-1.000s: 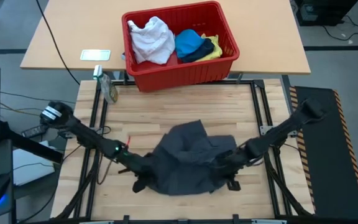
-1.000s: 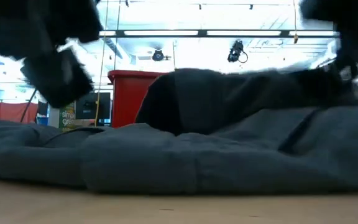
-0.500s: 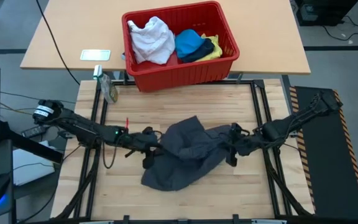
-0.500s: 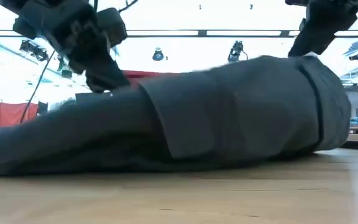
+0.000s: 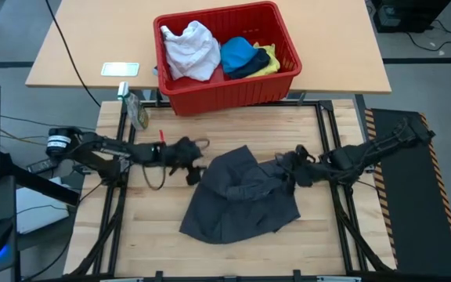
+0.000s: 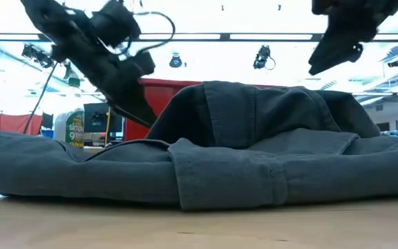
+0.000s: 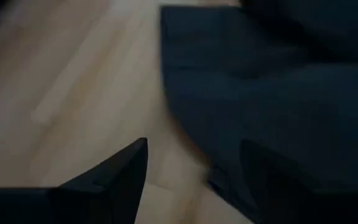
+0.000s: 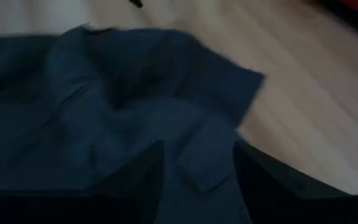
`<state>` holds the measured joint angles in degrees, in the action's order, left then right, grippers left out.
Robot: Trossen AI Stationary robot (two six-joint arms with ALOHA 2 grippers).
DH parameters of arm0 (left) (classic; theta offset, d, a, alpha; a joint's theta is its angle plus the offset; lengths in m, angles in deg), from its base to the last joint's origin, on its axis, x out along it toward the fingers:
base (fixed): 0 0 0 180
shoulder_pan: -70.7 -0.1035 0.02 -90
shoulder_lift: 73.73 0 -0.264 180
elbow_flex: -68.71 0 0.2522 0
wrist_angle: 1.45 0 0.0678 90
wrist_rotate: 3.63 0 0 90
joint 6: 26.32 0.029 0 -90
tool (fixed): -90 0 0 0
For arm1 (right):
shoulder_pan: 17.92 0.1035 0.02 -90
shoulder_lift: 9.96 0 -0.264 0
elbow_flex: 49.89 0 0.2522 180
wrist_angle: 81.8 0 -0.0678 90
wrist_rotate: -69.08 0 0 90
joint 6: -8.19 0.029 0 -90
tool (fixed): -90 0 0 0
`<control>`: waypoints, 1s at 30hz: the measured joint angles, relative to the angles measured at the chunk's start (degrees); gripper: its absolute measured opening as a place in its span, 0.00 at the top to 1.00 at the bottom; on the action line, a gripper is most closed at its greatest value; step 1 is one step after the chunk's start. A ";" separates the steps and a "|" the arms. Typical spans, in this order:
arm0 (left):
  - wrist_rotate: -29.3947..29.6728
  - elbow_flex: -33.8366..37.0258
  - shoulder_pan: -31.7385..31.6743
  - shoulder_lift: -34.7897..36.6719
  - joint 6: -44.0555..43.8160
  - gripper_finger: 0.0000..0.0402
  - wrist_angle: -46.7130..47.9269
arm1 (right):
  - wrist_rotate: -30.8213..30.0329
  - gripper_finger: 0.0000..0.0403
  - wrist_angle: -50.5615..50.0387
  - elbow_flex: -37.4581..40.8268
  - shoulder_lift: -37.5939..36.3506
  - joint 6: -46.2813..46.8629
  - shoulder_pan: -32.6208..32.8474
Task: Fold laundry
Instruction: Fold the black shorts
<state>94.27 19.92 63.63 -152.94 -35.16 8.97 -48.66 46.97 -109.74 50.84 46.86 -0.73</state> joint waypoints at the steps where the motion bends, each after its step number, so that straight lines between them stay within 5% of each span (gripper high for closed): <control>1: -2.29 -0.02 -2.05 -0.64 1.18 0.36 -1.02 | 0.25 0.47 0.04 0.00 0.01 0.44 -1.87; 8: -20.18 -0.02 -12.08 -8.14 4.77 0.36 -12.07 | 2.25 0.40 0.03 -0.01 3.05 3.60 -13.03; 20: -23.25 -0.07 -13.79 -22.51 12.57 0.37 -26.53 | 10.01 0.41 4.65 -0.01 14.50 2.79 -18.58; 24: -22.85 -0.17 -13.20 -24.94 12.81 0.47 -27.48 | 13.92 0.41 8.71 -0.02 19.94 -1.51 -21.81; 30: -21.76 -0.23 -11.68 -24.22 9.26 0.77 -26.07 | 16.28 0.43 17.90 -0.02 28.19 -11.54 -25.95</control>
<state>72.51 19.68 51.95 -177.15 -25.89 -17.10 -32.38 64.87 -109.76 79.03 35.32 -26.69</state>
